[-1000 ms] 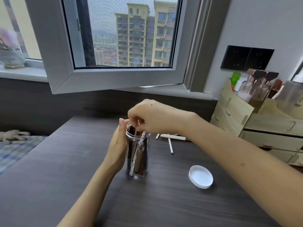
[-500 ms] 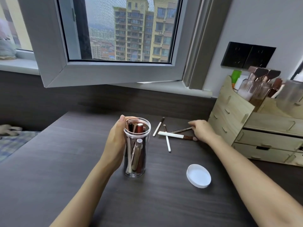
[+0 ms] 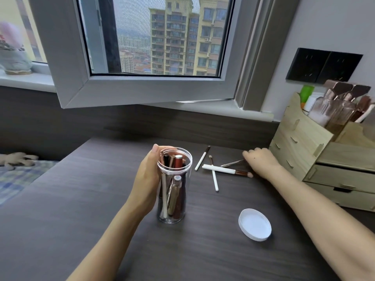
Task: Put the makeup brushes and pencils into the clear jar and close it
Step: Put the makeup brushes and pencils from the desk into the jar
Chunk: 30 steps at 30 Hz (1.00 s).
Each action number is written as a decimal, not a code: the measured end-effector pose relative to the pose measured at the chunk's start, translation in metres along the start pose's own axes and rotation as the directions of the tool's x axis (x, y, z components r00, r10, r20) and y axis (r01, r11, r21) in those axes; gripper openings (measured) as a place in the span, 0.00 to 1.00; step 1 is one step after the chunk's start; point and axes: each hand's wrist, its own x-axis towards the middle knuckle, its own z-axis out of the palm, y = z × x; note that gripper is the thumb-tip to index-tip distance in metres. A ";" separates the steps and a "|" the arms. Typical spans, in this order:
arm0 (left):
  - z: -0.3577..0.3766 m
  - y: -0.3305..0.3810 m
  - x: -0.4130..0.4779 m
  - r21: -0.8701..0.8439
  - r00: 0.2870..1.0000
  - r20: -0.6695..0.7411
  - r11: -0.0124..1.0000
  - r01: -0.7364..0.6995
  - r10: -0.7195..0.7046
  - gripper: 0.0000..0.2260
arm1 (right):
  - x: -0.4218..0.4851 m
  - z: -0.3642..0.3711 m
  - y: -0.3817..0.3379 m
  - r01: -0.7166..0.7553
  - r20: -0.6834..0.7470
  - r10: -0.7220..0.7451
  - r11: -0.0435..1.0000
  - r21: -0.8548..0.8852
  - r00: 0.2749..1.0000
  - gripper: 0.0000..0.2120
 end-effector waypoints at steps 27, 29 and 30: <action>0.004 0.008 -0.007 -0.035 0.996 0.072 0.998 -0.045 0.047 0.22 | -0.084 -0.195 -0.079 0.455 -0.383 -0.245 0.462 0.761 0.891 0.17; 0.004 0.006 -0.006 -0.034 0.998 0.054 0.999 -0.027 0.029 0.22 | -0.084 -0.182 -0.059 0.384 -0.378 -0.070 0.185 0.904 0.923 0.15; 0.005 0.006 -0.006 -0.033 0.999 0.047 0.999 -0.020 0.021 0.22 | -0.080 -0.168 -0.048 0.341 -0.351 0.064 0.131 0.931 0.934 0.15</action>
